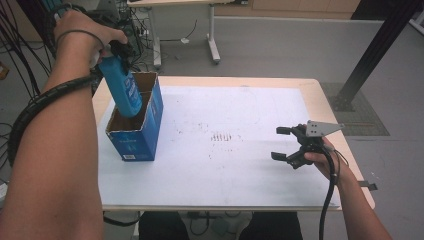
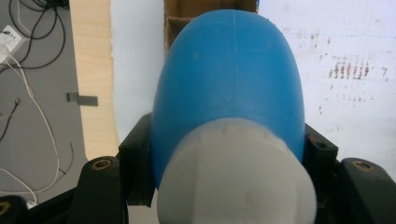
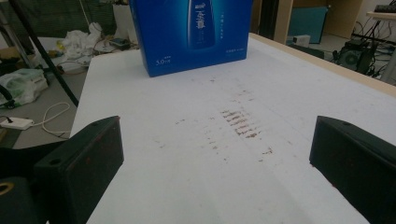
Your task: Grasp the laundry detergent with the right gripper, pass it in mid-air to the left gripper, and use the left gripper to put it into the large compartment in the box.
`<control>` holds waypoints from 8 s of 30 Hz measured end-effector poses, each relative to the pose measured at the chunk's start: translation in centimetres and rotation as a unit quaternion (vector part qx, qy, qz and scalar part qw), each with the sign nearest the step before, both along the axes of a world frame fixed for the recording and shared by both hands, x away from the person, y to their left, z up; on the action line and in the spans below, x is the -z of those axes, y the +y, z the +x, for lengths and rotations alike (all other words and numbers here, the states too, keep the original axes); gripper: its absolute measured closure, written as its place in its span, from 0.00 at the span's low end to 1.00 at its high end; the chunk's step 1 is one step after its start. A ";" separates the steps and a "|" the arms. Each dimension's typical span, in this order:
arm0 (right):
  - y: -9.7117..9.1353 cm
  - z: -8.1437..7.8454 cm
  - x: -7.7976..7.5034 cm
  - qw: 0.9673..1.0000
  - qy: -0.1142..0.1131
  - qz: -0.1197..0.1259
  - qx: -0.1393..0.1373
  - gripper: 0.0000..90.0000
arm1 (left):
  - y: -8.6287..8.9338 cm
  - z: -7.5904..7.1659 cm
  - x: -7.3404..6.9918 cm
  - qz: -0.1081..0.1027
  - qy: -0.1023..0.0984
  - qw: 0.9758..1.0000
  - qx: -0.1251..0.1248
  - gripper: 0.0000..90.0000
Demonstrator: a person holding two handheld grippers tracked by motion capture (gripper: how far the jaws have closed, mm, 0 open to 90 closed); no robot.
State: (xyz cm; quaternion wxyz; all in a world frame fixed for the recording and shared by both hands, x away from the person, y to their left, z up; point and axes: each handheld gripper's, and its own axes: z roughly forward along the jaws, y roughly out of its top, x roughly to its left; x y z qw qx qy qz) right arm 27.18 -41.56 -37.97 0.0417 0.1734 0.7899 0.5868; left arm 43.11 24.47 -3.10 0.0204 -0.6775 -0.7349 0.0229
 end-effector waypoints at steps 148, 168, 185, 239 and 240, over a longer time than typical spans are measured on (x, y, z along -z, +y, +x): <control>0.0 -0.3 0.6 1.000 0.010 -0.002 0.007 0.03 | 0.5 0.8 16.6 -0.016 0.095 0.995 0.001 0.42; 0.0 -0.2 0.6 1.000 0.011 -0.003 0.005 0.03 | 0.7 0.7 16.6 -0.018 0.098 0.995 0.001 0.42; -0.1 -0.2 0.7 1.000 0.014 -0.002 0.007 0.03 | 0.6 0.6 16.6 -0.016 0.096 0.995 -0.001 0.42; 0.1 -0.1 1.0 1.000 0.016 0.001 0.006 0.03 | 0.9 0.2 14.3 -0.025 0.077 0.997 0.001 0.40; 0.1 -0.2 1.0 1.000 0.015 0.002 0.007 0.03 | 0.8 0.2 14.2 -0.025 0.077 0.997 0.002 0.40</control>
